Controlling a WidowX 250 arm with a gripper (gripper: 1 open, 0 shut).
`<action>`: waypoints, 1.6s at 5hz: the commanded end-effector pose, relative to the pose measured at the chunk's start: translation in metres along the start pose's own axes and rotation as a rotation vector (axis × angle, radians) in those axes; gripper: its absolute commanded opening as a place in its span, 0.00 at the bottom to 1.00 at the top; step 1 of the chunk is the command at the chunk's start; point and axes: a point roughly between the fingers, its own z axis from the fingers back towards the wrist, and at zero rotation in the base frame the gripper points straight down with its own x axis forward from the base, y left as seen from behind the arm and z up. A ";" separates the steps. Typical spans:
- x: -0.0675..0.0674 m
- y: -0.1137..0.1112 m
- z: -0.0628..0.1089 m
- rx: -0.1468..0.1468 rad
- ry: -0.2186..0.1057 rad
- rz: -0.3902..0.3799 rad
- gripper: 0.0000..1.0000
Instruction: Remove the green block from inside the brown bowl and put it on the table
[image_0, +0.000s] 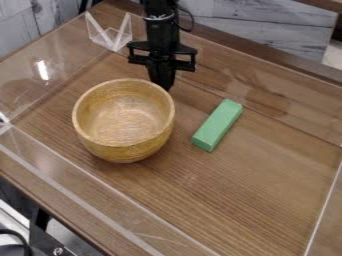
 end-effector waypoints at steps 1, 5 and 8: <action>-0.004 -0.007 0.036 0.011 -0.060 -0.036 0.00; -0.034 -0.007 0.034 -0.012 -0.049 -0.105 1.00; -0.050 -0.003 0.017 -0.028 -0.061 -0.107 1.00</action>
